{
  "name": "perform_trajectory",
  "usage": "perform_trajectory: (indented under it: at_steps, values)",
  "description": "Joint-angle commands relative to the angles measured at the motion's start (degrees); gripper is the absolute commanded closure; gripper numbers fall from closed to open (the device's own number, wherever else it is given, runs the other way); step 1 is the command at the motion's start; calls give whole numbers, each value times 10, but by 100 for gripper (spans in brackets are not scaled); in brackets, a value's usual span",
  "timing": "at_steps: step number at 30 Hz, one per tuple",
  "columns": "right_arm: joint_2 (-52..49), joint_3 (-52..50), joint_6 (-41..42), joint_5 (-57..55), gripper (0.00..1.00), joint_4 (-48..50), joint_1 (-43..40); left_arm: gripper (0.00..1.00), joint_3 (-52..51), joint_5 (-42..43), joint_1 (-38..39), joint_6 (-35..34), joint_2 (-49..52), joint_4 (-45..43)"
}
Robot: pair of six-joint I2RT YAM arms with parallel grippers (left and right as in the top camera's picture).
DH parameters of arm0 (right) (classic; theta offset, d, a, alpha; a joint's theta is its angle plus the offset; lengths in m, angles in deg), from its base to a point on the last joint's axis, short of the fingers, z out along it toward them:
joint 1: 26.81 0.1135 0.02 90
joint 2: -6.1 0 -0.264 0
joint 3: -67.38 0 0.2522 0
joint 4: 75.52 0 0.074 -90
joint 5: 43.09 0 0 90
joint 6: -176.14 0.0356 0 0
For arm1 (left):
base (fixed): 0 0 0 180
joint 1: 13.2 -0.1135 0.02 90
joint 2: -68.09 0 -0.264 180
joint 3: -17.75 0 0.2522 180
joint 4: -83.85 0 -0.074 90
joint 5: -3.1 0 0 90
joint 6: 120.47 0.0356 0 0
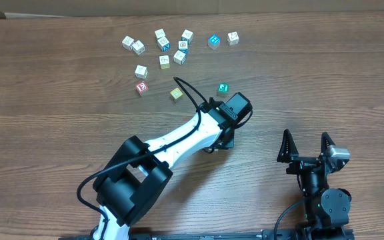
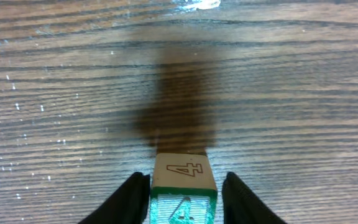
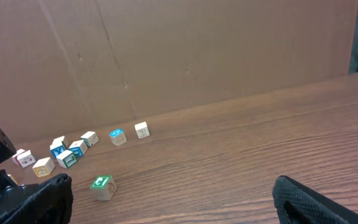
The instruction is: Form a tower
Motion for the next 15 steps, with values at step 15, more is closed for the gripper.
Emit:
perform_trajectory:
  at_steps: [15]
  values:
    - [5,-6,-3,0,0,2,3,66,-3,-14,3,-88,12,3]
